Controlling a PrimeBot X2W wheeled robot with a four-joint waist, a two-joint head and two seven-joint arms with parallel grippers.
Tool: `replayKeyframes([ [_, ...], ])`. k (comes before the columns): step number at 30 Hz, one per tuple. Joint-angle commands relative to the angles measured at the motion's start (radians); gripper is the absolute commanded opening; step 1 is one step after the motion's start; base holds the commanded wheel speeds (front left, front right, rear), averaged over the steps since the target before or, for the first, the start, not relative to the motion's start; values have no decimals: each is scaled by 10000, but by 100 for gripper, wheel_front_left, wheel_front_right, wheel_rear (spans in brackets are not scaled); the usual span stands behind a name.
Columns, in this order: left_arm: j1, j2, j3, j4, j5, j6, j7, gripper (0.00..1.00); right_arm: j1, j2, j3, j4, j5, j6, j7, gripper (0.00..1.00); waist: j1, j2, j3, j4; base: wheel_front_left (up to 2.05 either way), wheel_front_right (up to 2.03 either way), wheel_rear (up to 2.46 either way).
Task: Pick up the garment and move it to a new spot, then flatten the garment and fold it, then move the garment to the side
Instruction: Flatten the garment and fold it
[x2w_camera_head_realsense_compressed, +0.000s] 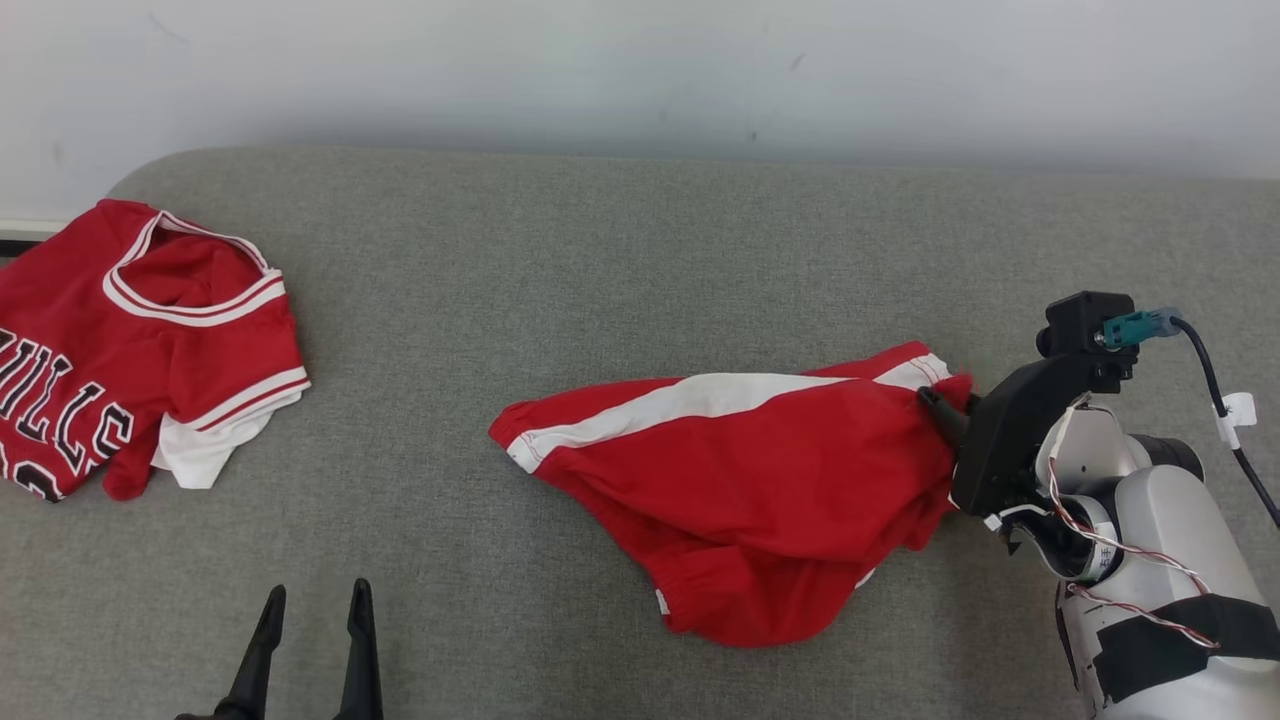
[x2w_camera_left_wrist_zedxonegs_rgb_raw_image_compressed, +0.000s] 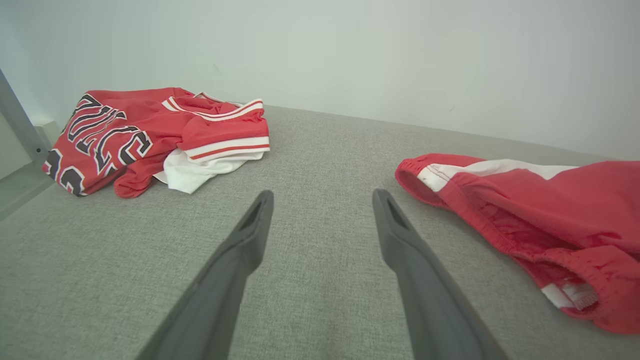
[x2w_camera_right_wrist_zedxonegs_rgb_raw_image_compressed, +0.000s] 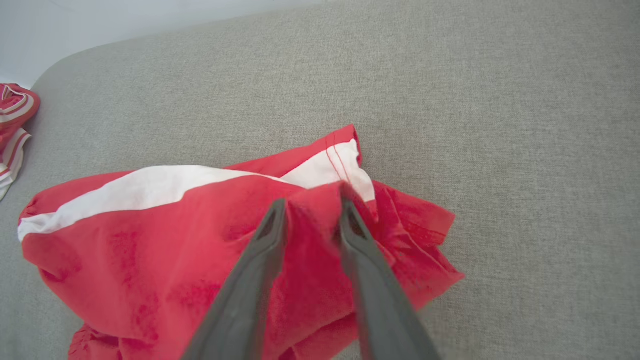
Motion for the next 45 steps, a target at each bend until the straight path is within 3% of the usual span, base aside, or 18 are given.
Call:
replayKeyframes([
  [1,-66,-21,4,7,-70,-4,-32,100,98,16,28,-46,-4,-19,-3,0,-2,-1,-10,-31,0,0,0],
  [11,-197,-18,57,128,-137,-9,-32,100,491,-450,367,-1336,216,-19,-940,0,-2,-1,-184,-383,0,0,0],
  [18,-196,-20,159,162,-156,-8,-32,100,2772,-480,-8,-3292,577,-19,-870,0,-2,-1,-230,-684,0,0,0],
  [23,-206,-19,326,171,-121,11,-32,100,4442,-233,-367,-4207,70,-19,-1107,0,-2,-1,-244,-938,0,0,0],
  [27,-220,-21,380,206,-71,4,-32,100,5124,-330,-241,-4177,-740,-19,-1505,0,-2,-1,-311,-1107,0,0,0],
  [32,-234,-20,312,282,-69,-5,-32,100,5481,-61,-369,-3254,-1340,-19,-2131,0,-2,-1,-465,-1169,0,0,0],
  [33,-236,-21,282,300,-69,-7,-32,100,5550,32,-434,-2982,-1330,-19,-2150,36,-2,-1,-505,-1156,0,0,0],
  [34,-232,-20,273,313,-68,-8,-32,100,5561,97,-500,-2761,-1282,-19,-2206,100,-2,-1,-531,-1139,0,0,0],
  [40,-99,-20,302,312,-117,-12,-32,100,5638,312,-990,-2327,-1207,-19,-2392,100,-2,-1,-689,-1027,0,0,0],
  [45,62,-20,294,375,-251,-15,-32,100,5496,459,-1341,-2740,-1085,-20,-3370,100,-2,-1,-933,-944,0,0,0],
])
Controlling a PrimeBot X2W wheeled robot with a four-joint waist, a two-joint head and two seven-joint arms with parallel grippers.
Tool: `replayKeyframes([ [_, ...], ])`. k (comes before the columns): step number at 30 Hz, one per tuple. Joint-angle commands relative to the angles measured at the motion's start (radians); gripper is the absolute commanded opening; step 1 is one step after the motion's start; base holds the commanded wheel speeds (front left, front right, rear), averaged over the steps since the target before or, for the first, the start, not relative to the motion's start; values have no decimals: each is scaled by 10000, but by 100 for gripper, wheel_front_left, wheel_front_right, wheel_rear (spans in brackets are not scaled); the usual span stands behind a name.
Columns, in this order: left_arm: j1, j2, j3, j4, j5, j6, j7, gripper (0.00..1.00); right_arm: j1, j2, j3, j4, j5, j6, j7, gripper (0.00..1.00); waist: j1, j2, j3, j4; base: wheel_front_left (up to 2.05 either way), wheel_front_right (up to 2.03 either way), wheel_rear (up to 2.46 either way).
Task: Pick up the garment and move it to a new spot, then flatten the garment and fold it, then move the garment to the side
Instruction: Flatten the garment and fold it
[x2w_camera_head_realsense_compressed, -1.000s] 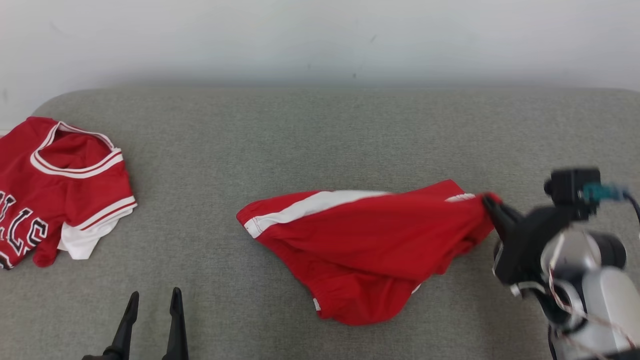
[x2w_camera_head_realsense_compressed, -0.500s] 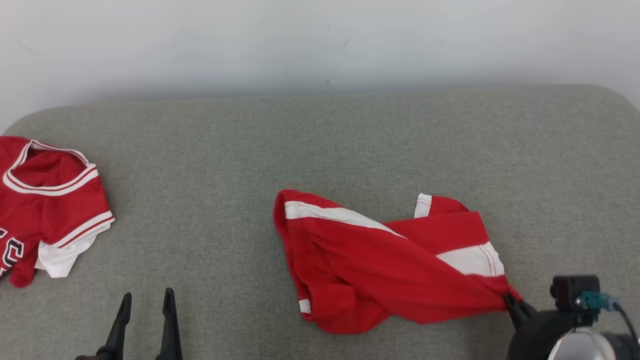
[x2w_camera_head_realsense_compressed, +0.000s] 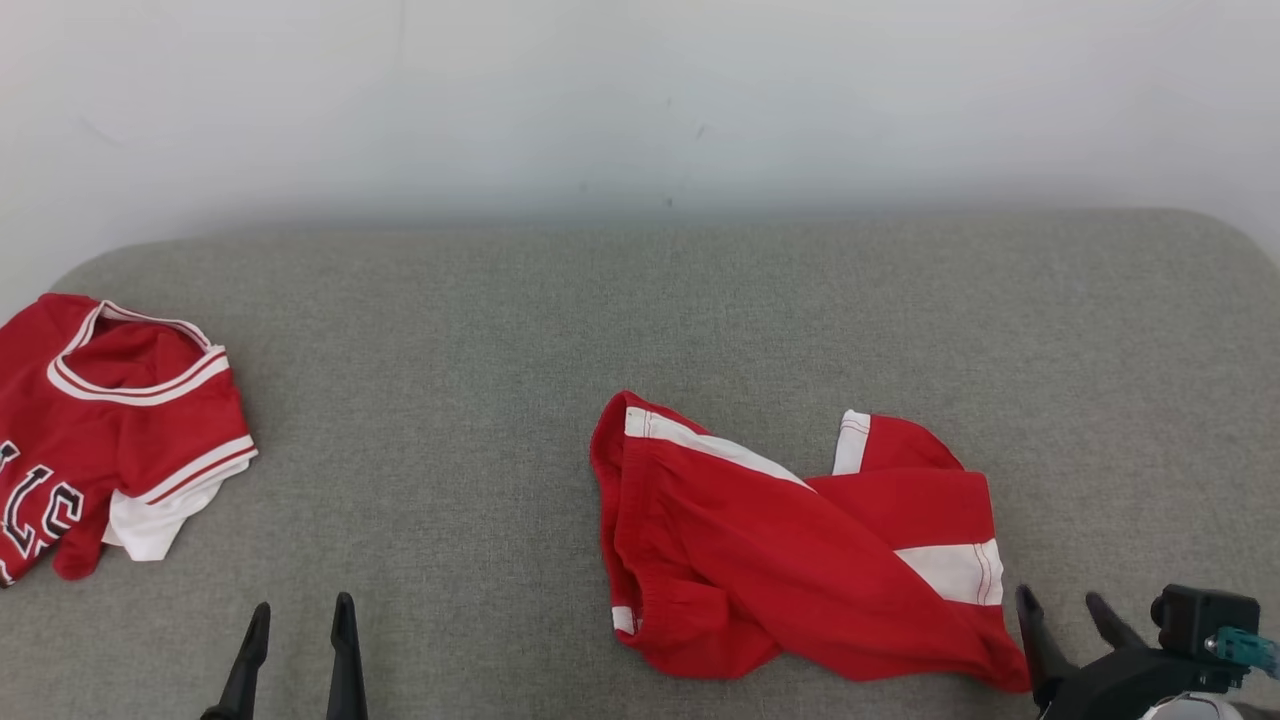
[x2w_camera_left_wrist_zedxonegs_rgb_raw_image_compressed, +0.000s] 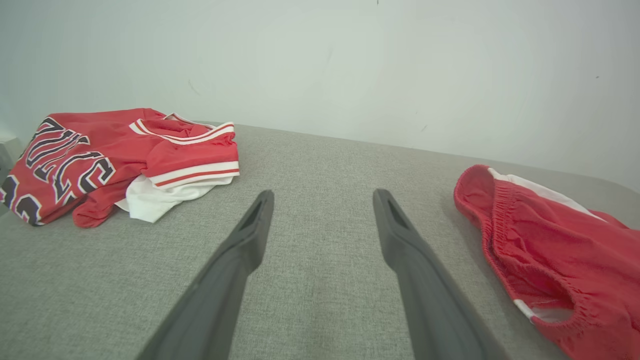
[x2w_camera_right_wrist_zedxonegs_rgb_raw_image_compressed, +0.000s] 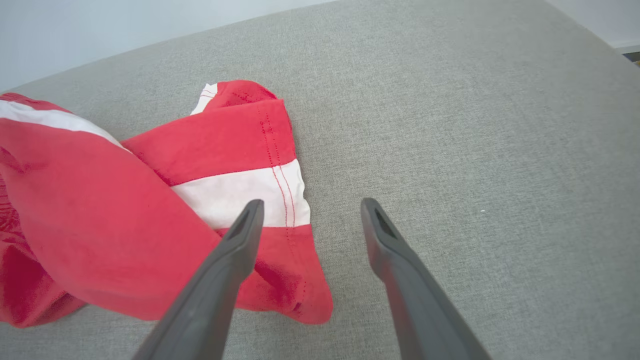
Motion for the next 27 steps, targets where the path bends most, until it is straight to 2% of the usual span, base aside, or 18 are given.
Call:
replayKeyframes([
  [1,132,-14,-11,33,-65,-7,-32,100,-46,57,24,-145,34,-20,-309,100,0,0,-130,40,0,0,0],
  [4,217,-12,-62,92,-114,-7,-32,100,-23,104,227,-476,-6,-20,-1296,100,0,0,-290,19,0,0,0],
  [13,466,-12,-46,233,-222,24,-32,100,699,134,1443,-727,-331,-20,-5414,100,0,0,-704,-154,0,0,0],
  [18,651,-13,-17,277,-262,54,-32,100,1044,147,1313,-577,-756,-20,-5976,100,0,0,-821,-299,0,0,0],
  [27,549,-13,-225,567,-359,9,-32,100,992,152,1468,-652,-862,-20,-6068,100,0,0,-935,-665,0,0,0],
])
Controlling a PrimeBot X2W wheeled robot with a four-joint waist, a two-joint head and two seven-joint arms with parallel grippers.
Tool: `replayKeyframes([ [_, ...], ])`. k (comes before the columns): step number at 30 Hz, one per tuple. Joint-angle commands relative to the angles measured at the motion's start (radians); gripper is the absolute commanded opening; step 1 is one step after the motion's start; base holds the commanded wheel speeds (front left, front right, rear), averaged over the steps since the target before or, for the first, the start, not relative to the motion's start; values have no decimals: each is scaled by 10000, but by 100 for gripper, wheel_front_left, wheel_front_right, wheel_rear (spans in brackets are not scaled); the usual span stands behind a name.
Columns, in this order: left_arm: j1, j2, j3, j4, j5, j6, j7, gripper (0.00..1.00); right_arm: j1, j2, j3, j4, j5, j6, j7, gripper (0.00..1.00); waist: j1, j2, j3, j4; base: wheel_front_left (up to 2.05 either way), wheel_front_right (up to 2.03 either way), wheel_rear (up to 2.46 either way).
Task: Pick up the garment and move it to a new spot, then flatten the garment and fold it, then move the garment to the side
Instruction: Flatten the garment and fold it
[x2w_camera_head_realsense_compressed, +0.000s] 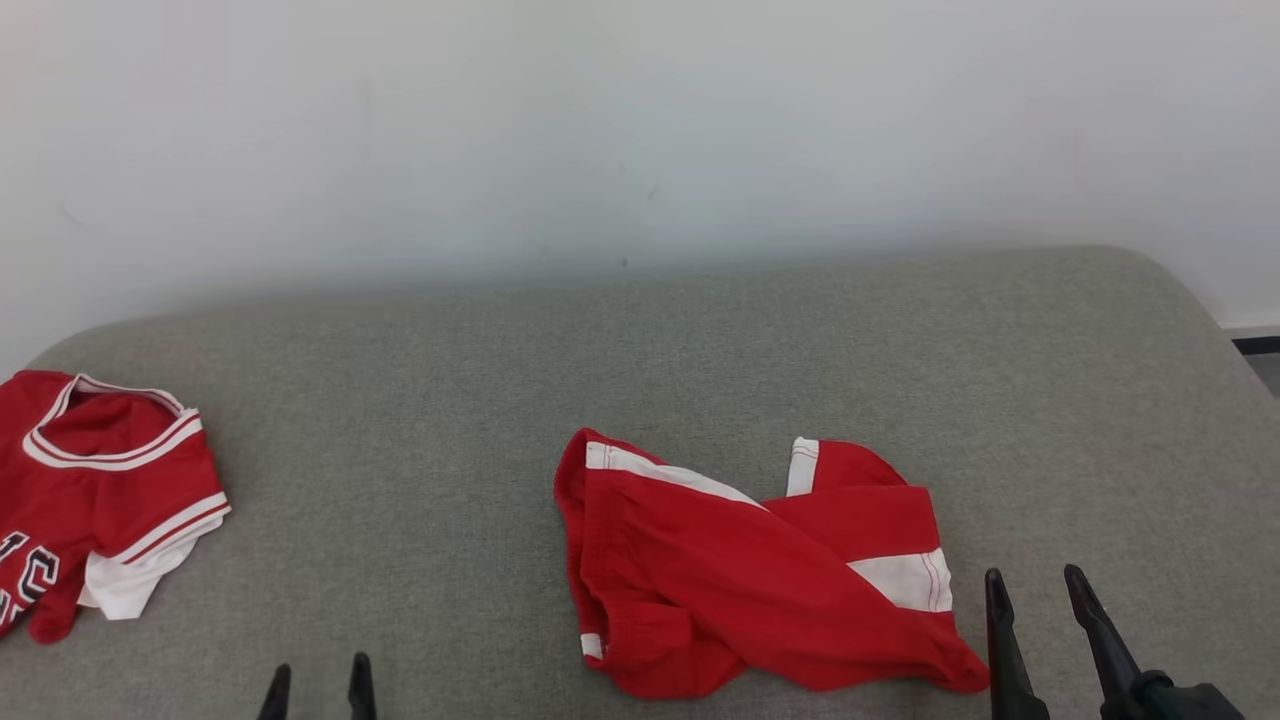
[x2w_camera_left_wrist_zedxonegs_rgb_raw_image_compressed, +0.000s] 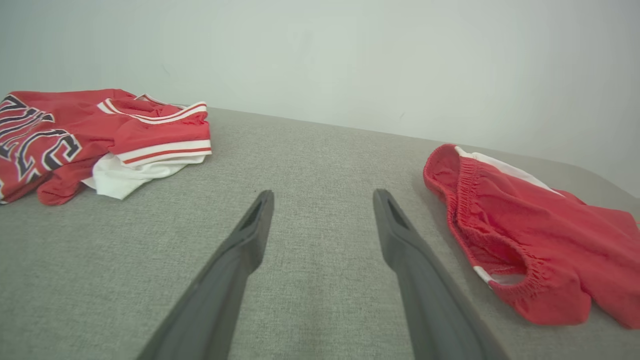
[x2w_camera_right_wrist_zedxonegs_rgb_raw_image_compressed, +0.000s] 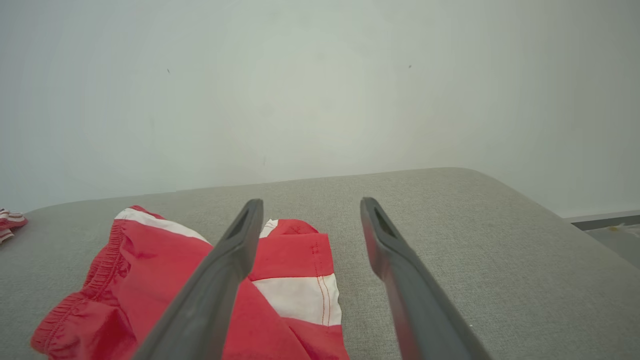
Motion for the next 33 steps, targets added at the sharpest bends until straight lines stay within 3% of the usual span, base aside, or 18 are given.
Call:
replayKeyframes([
  [1,-243,-16,-125,148,-52,-52,-32,100,-75,3,68,-41,54,-20,-44,100,1,0,-3,-123,0,0,0],
  [9,-2501,104,-1142,2132,-919,-60,1043,100,-254,3,421,-82,178,-20,-46,100,1,0,268,-810,0,0,0],
  [18,-4372,316,-2038,3464,-2223,-52,2383,100,-459,5,577,-77,254,-20,-48,100,1,0,703,-1793,0,0,0],
  [33,-5868,602,-2637,4700,-3359,-54,2880,100,-720,7,688,-114,537,-20,-49,100,1,0,1277,-2398,0,0,0],
])
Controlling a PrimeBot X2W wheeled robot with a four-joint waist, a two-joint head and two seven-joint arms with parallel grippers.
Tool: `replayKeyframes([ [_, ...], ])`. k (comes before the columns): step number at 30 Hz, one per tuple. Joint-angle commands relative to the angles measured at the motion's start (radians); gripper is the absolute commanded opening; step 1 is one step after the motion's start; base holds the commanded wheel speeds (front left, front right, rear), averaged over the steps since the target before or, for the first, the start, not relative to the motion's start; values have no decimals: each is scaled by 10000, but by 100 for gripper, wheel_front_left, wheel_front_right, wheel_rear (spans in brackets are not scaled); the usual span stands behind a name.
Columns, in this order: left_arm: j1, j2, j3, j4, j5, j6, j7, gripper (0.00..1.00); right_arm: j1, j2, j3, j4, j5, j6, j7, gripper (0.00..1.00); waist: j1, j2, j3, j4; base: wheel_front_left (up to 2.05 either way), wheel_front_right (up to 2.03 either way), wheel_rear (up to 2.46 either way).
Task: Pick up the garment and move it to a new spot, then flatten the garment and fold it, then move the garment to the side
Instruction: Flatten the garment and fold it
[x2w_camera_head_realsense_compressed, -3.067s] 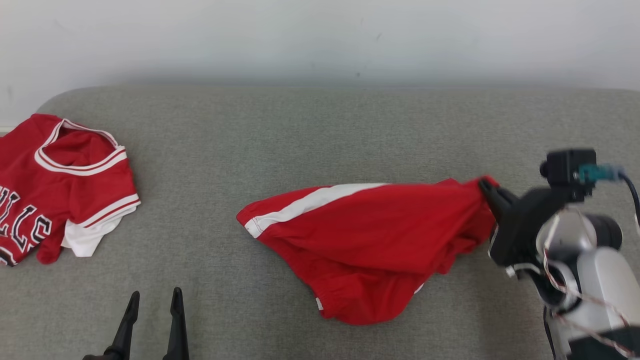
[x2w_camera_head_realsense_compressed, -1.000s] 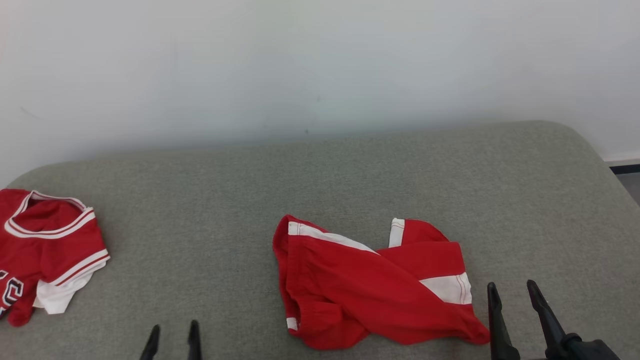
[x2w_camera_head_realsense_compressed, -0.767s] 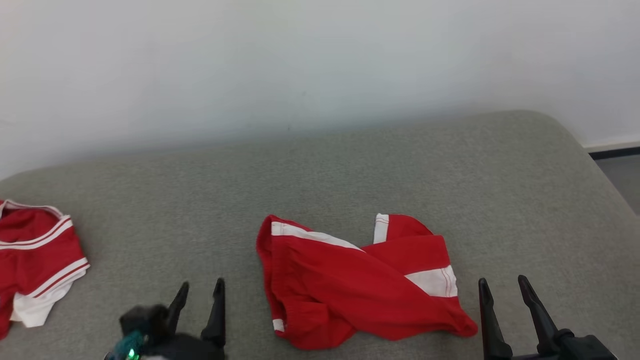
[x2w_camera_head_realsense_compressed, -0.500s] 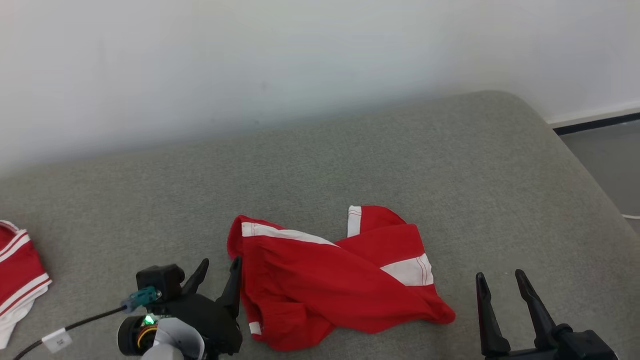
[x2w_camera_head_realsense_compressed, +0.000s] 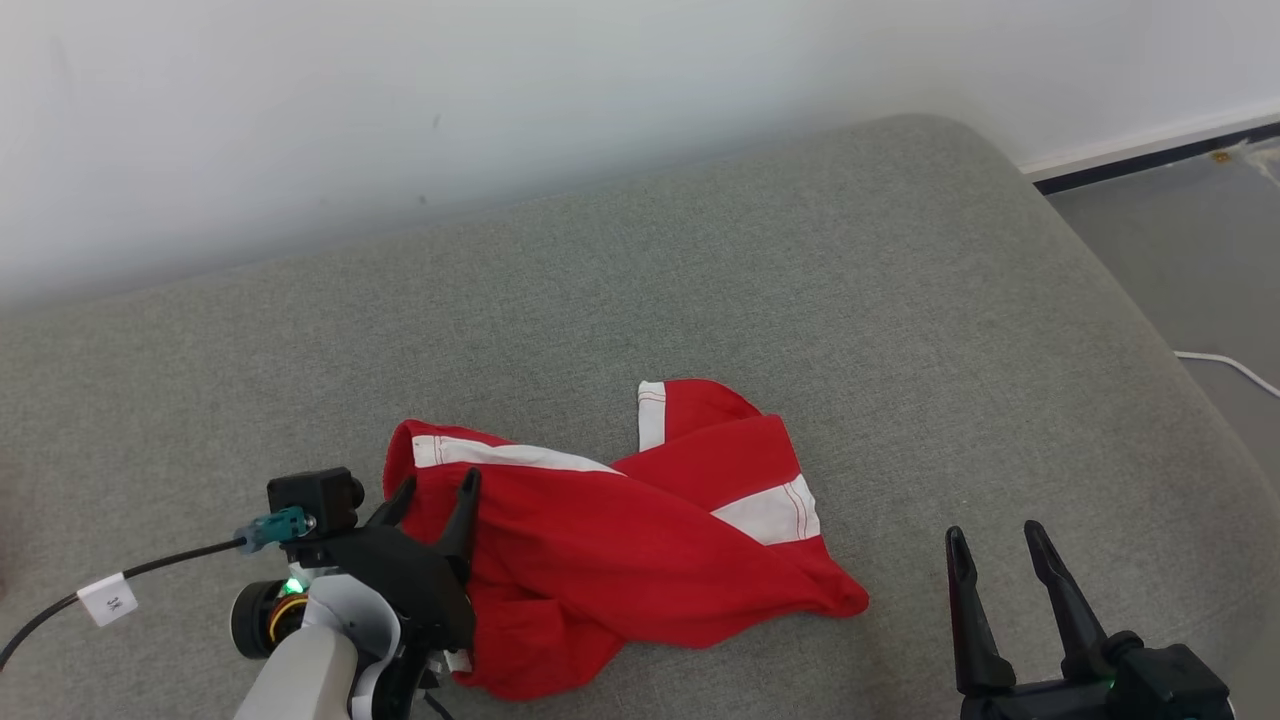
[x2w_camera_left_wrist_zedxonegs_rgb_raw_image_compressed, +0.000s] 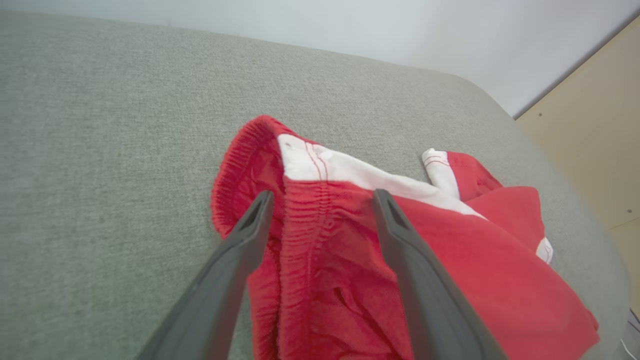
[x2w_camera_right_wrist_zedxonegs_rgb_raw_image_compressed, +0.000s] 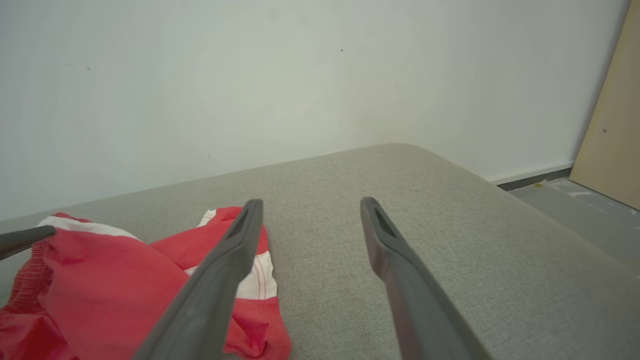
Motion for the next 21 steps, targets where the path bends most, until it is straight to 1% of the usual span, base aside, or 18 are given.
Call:
replayKeyframes([
  [1,-127,31,-54,87,-168,11,-81,100,-95,5,11,-14,77,-20,-47,100,-1,-1,76,-44,0,0,0],
  [2,-174,43,-85,117,-218,11,-117,100,-99,6,21,-10,80,-20,-47,100,-1,-1,89,-39,0,0,0],
  [3,-204,59,-124,142,-215,11,-126,91,-104,6,21,-1,78,-20,-47,100,-1,-1,97,-28,0,0,0],
  [4,-237,61,-165,139,-231,11,-165,29,-111,6,17,1,85,-20,-47,100,-1,-1,102,-10,0,0,0],
  [5,-264,60,-213,143,-294,11,-211,0,-115,6,6,9,91,-20,-47,100,-1,-1,107,16,0,0,0],
  [10,-330,125,-587,16,-683,11,-224,0,-119,6,-46,38,134,-20,-47,100,-1,-1,91,231,0,0,0],
  [14,-87,196,-922,-418,-1112,10,-314,0,-109,5,-41,55,148,-20,-47,100,-1,-1,54,454,0,0,0],
  [17,386,263,-1205,-1201,-1759,10,-227,0,-71,3,-95,37,162,-20,-47,100,-1,-1,43,632,0,0,0],
  [21,1462,550,-1512,-2858,-2969,10,237,0,-9,3,-170,-26,160,-20,-47,100,-1,-1,86,873,0,0,0],
])
